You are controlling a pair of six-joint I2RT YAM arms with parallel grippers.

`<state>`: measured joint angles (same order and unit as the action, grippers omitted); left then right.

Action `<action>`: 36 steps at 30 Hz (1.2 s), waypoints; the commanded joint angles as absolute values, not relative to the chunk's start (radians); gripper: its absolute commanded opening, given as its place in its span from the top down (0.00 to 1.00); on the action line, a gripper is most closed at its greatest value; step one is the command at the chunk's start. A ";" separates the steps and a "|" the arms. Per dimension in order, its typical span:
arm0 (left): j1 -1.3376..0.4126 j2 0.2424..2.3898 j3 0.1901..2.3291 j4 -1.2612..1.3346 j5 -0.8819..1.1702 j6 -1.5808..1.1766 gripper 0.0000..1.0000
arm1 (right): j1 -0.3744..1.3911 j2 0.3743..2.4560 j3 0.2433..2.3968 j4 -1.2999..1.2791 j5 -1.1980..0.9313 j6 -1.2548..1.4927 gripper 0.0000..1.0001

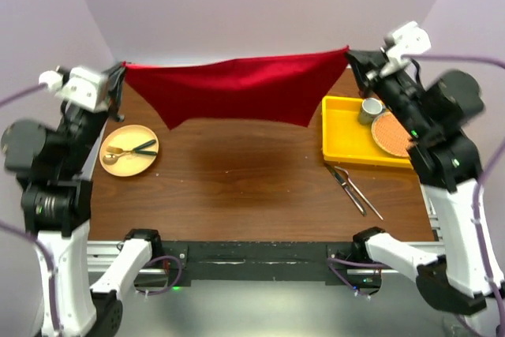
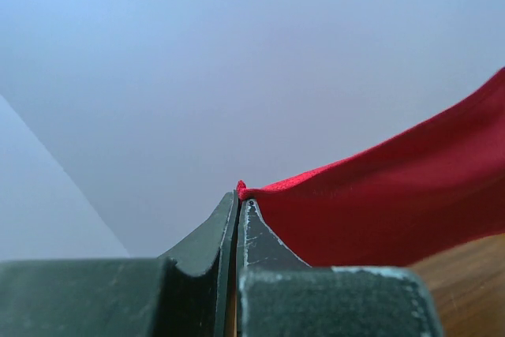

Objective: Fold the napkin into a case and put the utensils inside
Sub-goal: Flatten out the crumpled napkin at the center of the board.

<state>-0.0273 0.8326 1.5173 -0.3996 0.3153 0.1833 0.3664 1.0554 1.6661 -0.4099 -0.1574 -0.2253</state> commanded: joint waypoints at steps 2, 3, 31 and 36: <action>-0.023 0.733 1.528 -0.465 0.403 0.152 1.00 | 0.373 0.922 1.649 -0.521 -0.282 -0.261 1.00; -0.023 0.733 1.540 -0.495 0.402 0.147 1.00 | 0.371 0.923 1.664 -0.541 -0.291 -0.247 1.00; -0.028 1.711 1.540 -0.311 0.210 0.106 1.00 | 0.370 1.753 1.588 -0.302 0.055 -0.275 1.00; -0.037 2.021 1.758 -0.342 0.207 0.101 1.00 | 0.365 2.016 1.729 -0.293 0.101 -0.299 1.00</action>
